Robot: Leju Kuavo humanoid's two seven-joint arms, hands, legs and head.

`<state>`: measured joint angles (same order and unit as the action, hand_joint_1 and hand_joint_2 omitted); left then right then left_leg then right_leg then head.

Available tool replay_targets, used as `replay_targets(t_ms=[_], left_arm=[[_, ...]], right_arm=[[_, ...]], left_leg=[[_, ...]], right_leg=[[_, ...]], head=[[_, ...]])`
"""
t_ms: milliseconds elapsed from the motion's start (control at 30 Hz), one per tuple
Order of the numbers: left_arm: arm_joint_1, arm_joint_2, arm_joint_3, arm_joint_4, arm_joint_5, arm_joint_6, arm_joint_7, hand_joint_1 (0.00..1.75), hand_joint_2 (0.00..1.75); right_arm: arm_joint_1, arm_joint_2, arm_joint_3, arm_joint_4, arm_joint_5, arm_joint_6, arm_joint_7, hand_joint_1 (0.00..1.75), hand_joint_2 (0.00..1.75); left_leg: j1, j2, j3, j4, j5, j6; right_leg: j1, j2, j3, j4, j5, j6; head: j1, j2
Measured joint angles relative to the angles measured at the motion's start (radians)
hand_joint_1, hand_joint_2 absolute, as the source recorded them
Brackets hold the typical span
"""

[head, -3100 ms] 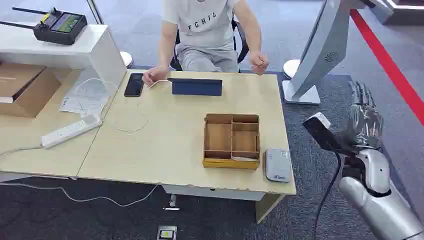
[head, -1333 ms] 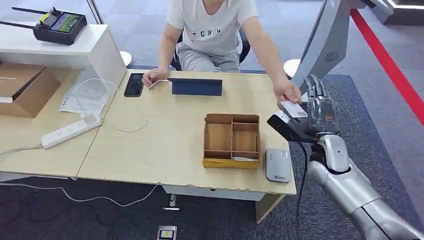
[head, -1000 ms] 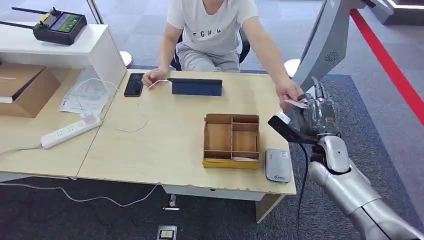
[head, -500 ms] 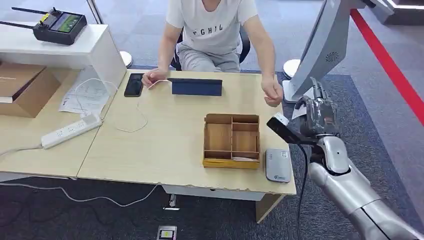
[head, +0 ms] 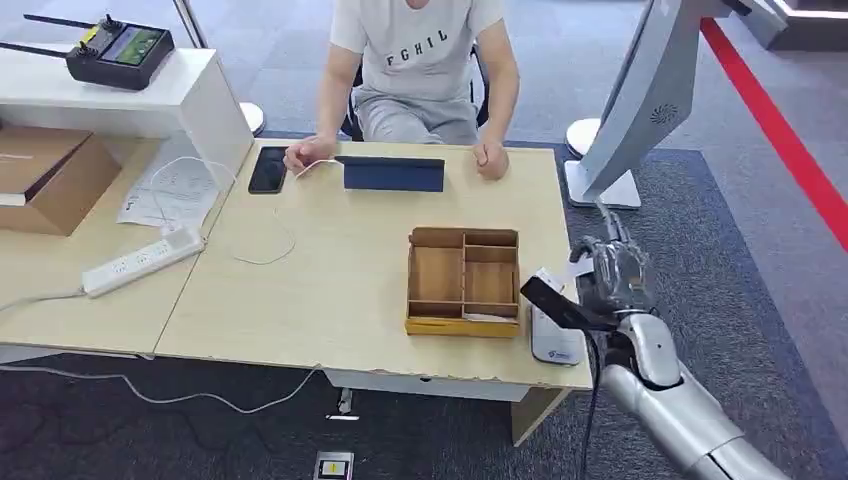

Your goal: Pass the card to the sensor for recognition and then transmit it.

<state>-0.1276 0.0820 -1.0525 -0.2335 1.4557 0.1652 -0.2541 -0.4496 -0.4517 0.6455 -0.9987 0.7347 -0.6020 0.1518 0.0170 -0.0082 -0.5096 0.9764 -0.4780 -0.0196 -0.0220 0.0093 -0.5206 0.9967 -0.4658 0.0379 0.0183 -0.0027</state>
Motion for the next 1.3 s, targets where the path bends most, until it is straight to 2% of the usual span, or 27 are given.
replay_targets(t_ms=[600,1000,1300], left_arm=[[0.015,0.0,0.0,0.0,0.011,0.0,-0.018,0.0,1.75],[0.018,0.0,0.0,0.0,0.027,0.016,-0.015,0.0,1.75],[0.018,0.002,0.0,0.0,0.027,0.017,-0.015,0.0,1.75]], right_arm=[[0.054,0.023,0.008,0.043,-0.116,0.002,-0.035,1.75,1.75],[0.088,0.065,0.039,0.087,-0.225,-0.007,-0.09,1.75,1.75],[0.11,0.085,0.051,0.119,-0.254,-0.014,-0.093,1.75,1.75]], left_leg=[[0.0,0.0,0.0,0.0,0.0,0.0],[0.0,0.0,0.0,0.0,0.0,0.0],[0.0,0.0,0.0,0.0,0.0,0.0]], right_leg=[[0.0,0.0,0.0,0.0,0.0,0.0],[0.0,0.0,0.0,0.0,0.0,0.0],[0.0,0.0,0.0,0.0,0.0,0.0]], head=[[0.0,0.0],[0.0,0.0],[0.0,0.0]])
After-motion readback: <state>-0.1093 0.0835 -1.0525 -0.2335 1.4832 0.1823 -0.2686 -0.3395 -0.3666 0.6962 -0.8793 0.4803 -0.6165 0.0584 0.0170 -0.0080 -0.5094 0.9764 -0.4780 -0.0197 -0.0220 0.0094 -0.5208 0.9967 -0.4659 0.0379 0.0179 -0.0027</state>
